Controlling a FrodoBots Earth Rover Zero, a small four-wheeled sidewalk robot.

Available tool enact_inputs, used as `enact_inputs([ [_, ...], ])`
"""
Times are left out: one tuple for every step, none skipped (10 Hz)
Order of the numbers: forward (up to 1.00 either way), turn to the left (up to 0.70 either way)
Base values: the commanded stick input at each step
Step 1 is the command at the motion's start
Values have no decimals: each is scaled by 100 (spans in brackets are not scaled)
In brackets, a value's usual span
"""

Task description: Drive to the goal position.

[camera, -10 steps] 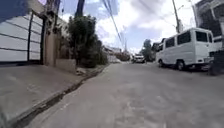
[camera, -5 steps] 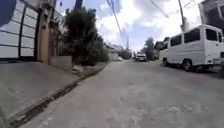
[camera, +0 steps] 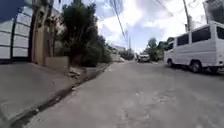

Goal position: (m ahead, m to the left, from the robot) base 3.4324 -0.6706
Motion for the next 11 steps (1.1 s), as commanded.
enact_inputs([
  [85,0],
  [85,0],
  [85,0],
  [85,0],
  [85,0],
  [85,0],
  [85,-25],
  [85,-33],
  [85,-34],
  [85,-34],
  [85,-15],
])
